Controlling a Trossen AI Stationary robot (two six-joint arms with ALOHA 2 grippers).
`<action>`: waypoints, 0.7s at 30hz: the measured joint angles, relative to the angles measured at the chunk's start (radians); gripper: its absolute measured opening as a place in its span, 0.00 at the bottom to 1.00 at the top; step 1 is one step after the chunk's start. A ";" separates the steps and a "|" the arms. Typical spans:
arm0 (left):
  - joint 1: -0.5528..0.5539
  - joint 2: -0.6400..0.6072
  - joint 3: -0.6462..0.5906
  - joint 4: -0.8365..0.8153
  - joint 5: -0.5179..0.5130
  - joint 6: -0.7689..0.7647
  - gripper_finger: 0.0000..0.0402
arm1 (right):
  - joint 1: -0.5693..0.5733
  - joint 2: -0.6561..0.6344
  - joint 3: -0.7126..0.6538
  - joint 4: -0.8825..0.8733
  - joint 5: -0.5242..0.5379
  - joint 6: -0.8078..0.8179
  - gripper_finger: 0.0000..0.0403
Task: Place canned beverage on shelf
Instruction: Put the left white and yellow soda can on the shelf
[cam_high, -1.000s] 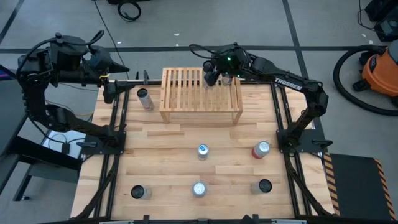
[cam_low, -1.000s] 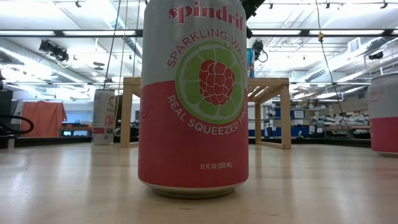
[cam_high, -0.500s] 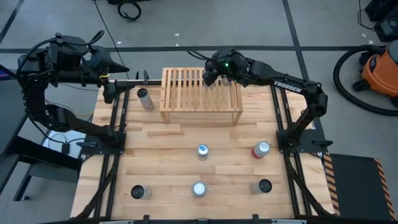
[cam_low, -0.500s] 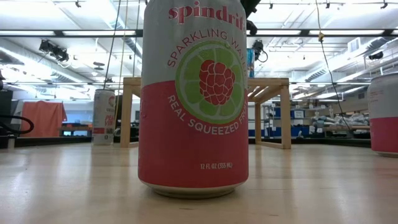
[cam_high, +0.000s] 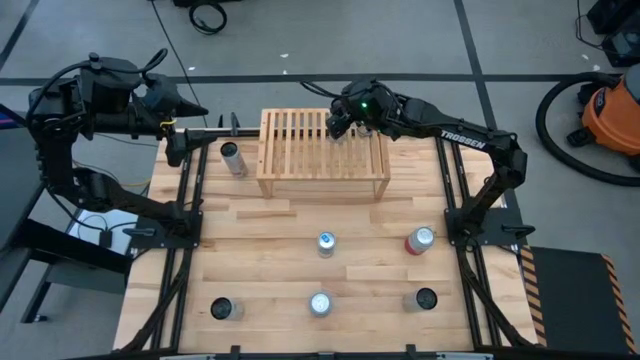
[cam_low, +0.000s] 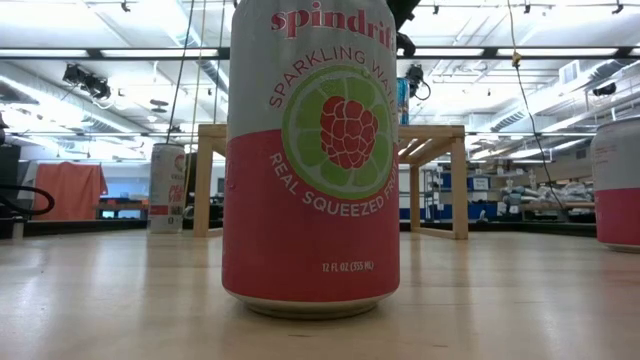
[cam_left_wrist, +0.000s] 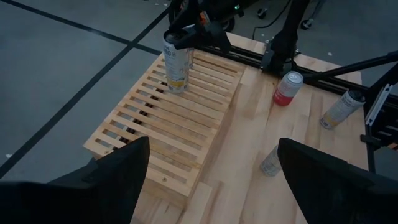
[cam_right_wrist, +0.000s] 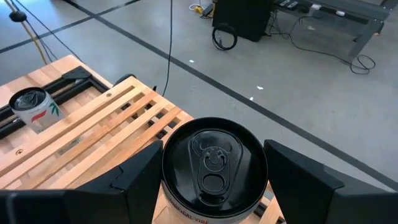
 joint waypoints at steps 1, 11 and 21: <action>0.000 0.000 0.000 0.000 0.000 -0.002 0.89 | -0.002 0.000 0.000 -0.002 0.000 0.000 0.66; 0.000 0.000 0.000 0.000 0.000 -0.003 0.89 | -0.003 -0.001 -0.012 0.031 -0.016 -0.022 0.67; 0.000 0.000 0.000 0.000 0.000 -0.004 0.89 | -0.003 -0.001 -0.013 0.033 -0.026 -0.023 0.68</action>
